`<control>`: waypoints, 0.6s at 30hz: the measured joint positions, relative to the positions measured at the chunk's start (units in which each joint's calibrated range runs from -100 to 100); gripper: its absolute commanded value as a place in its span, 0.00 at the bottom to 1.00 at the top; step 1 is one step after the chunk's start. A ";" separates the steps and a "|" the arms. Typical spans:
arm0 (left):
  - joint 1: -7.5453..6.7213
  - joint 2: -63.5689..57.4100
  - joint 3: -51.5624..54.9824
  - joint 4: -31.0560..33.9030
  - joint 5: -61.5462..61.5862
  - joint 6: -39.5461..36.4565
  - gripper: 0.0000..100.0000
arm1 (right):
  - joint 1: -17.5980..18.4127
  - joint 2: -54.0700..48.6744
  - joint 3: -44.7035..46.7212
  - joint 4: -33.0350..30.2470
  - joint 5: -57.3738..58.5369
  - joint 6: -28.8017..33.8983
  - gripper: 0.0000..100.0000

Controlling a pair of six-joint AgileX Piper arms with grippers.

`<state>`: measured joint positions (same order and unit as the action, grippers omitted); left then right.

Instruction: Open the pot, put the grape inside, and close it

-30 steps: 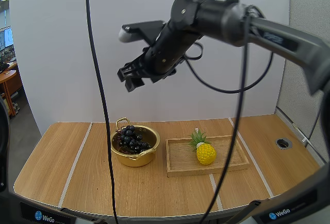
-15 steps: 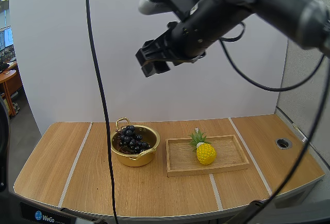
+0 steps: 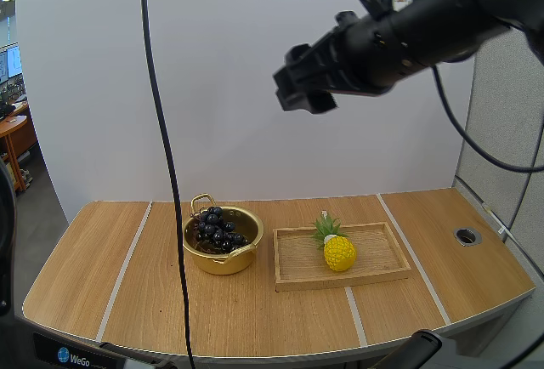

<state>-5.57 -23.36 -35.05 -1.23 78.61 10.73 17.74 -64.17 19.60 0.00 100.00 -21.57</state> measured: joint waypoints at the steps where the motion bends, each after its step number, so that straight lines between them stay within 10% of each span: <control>1: 0.00 0.00 0.00 0.00 0.00 0.00 0.00 | 0.00 -0.32 0.26 0.00 0.00 -0.01 1.00; 8: 0.00 0.00 0.00 0.00 0.00 0.00 0.00 | 0.00 -7.12 7.53 -0.55 0.00 1.95 1.00; 16: 0.00 0.00 0.00 0.00 0.00 0.00 0.00 | 0.00 -10.23 13.18 -0.35 0.00 2.28 0.04; 18: 0.00 0.00 0.00 0.00 0.00 0.00 0.00 | 0.00 -10.46 13.57 0.00 0.00 2.28 0.00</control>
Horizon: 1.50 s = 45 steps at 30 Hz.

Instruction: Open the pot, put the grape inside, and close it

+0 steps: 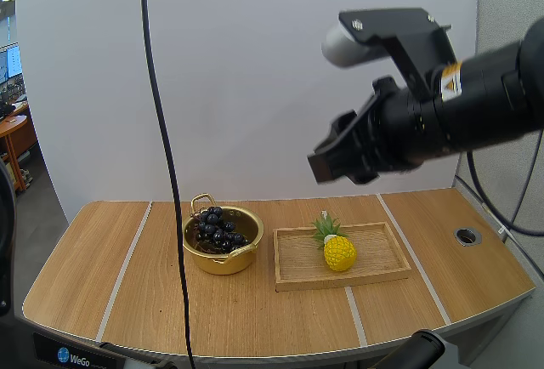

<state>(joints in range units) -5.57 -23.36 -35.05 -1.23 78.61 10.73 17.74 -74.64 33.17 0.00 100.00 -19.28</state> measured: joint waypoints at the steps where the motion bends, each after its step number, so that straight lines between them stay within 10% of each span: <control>1: 0.00 0.00 0.00 0.00 0.00 0.00 0.00 | 0.00 -0.12 0.18 0.00 0.00 0.00 0.00; 27: 0.00 0.00 0.00 0.00 0.00 0.00 0.00 | -2.12 -6.27 32.86 10.21 -34.17 -3.95 0.00; 45: 0.00 0.00 0.00 0.00 0.00 0.00 0.00 | -0.05 -6.31 33.33 10.69 -35.49 -3.95 0.00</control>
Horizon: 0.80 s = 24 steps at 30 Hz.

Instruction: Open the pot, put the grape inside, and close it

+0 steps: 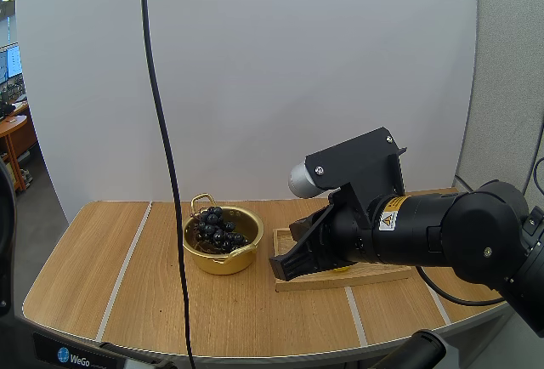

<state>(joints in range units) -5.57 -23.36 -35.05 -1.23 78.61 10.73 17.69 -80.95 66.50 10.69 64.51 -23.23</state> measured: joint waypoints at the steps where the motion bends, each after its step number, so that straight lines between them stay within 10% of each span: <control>1: 0.00 0.00 0.00 0.00 0.00 0.00 0.00 | 0.00 0.00 0.00 0.00 0.00 0.00 0.00; 24: 0.00 0.00 -0.06 0.00 3.21 0.00 0.00 | -3.30 0.00 0.00 0.80 5.56 0.00 0.00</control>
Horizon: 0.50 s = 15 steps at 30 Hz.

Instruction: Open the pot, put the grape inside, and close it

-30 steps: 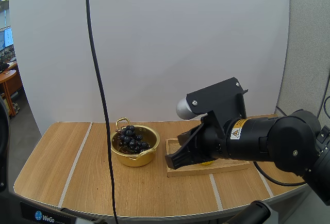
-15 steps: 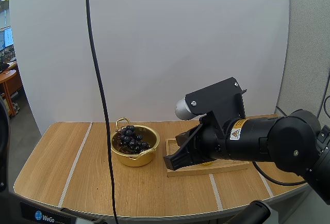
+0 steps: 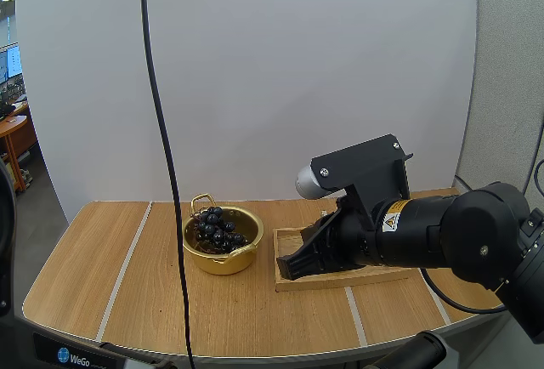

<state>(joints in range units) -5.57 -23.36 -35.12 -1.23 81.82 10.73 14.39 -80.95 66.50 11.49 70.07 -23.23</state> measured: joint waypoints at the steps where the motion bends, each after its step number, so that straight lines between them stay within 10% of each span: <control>1: 0.00 0.00 0.00 0.00 2.33 0.00 0.00 | 0.00 0.00 0.00 0.10 0.36 0.00 0.00; 15: 0.00 7.43 0.05 0.00 18.18 1.87 0.00 | 0.00 -0.11 0.00 0.14 0.94 0.00 0.00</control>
<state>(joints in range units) -5.57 -15.93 -35.07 -1.23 100.00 12.60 14.39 -81.06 66.50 11.63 71.02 -23.23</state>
